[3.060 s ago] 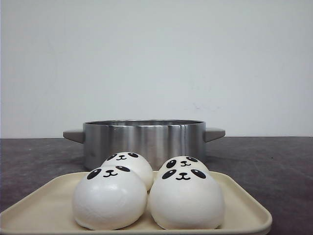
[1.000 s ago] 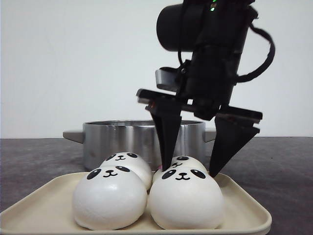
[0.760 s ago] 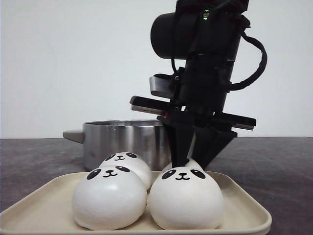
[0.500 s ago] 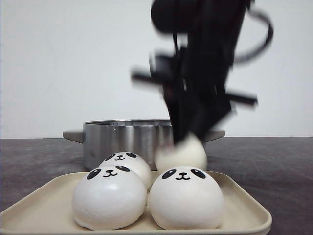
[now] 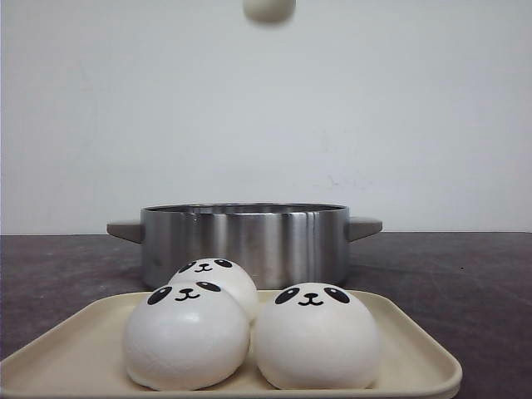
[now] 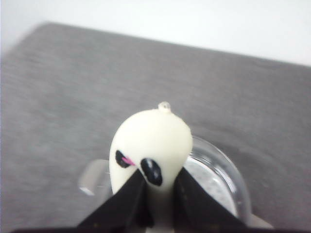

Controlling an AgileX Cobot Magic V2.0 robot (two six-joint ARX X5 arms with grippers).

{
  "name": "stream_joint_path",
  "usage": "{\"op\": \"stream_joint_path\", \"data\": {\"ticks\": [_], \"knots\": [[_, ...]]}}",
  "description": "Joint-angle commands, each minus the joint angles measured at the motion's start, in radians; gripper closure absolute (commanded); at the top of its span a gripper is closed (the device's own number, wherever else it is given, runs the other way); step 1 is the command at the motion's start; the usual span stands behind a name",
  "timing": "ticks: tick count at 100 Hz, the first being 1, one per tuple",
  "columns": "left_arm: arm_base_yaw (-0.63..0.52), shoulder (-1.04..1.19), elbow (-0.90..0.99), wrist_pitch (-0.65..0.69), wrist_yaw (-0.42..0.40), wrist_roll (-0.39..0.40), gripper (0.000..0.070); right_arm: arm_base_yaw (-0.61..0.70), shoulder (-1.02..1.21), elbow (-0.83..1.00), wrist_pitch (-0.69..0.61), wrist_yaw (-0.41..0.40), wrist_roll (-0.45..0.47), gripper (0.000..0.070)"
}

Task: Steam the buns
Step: 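Close the right gripper on the bun and lift it, then lower the held bun into the steel pot and open the right gripper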

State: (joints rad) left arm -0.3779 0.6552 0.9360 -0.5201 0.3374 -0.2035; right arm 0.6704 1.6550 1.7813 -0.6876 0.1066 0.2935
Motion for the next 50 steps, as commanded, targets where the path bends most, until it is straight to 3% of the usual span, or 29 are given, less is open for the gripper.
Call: {"op": "stream_joint_path", "data": {"ticks": [1, 50], "knots": [[-0.007, 0.005, 0.013, 0.011, -0.005, 0.005, 0.0069, -0.013, 0.091, 0.017, 0.002, -0.002, -0.033, 0.0694], [-0.011, 0.005, 0.013, -0.067, -0.005, 0.005, 0.0069, -0.064, 0.473, 0.017, 0.052, -0.001, -0.070, 0.0694]]}}
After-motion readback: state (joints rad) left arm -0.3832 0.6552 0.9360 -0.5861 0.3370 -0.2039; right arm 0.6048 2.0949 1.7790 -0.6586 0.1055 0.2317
